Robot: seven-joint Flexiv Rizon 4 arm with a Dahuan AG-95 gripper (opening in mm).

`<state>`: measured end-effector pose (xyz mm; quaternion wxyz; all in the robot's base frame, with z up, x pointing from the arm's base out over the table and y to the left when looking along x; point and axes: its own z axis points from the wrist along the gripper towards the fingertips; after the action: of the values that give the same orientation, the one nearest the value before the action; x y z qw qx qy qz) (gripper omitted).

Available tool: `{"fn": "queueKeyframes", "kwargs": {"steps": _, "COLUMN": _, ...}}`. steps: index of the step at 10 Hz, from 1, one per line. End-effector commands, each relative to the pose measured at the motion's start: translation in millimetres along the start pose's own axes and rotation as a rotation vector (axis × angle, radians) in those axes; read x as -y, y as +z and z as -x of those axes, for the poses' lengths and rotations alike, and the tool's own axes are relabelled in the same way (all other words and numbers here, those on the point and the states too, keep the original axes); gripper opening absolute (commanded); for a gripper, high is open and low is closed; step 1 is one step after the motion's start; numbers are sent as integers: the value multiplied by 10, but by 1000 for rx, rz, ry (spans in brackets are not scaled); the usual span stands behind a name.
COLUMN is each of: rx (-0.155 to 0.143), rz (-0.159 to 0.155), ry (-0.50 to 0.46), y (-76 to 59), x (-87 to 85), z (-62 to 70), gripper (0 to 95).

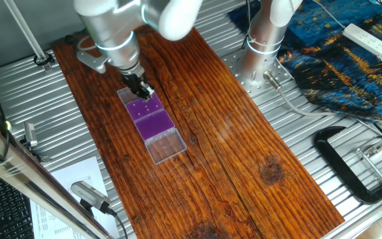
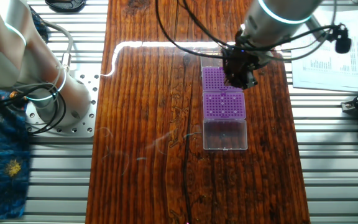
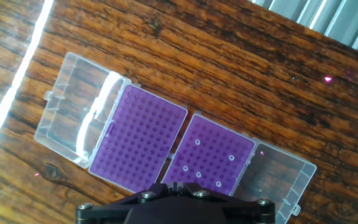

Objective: Transfer all small pipette tips from one holder to another

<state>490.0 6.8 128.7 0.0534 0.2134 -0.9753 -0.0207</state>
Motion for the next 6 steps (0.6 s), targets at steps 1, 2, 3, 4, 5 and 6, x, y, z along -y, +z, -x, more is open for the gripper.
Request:
{"fn": "queueKeyframes", "kwargs": {"steps": 1, "rx": 16, "rz": -13, "ry": -10, "y": 42, "x": -36, "z": -101, "gripper": 0}}
{"fn": "queueKeyframes", "kwargs": {"steps": 2, "rx": 36, "rz": -22, "ry": -30, "y": 56, "x": -44, "z": -127, "gripper": 0}}
{"fn": "queueKeyframes", "kwargs": {"steps": 3, "rx": 39, "rz": -37, "ry": -40, "y": 64, "x": -50, "z": -144, "gripper": 0}}
{"fn": "queueKeyframes", "kwargs": {"steps": 4, "rx": 38, "rz": -42, "ry": -41, "y": 69, "x": -53, "z": -152, "gripper": 0}}
{"fn": "queueKeyframes", "kwargs": {"steps": 5, "rx": 49, "rz": -45, "ry": -47, "y": 71, "x": -55, "z": -158, "gripper": 0}}
{"fn": "queueKeyframes", "kwargs": {"steps": 6, "rx": 63, "rz": -53, "ry": -50, "y": 71, "x": -55, "z": -158, "gripper": 0}}
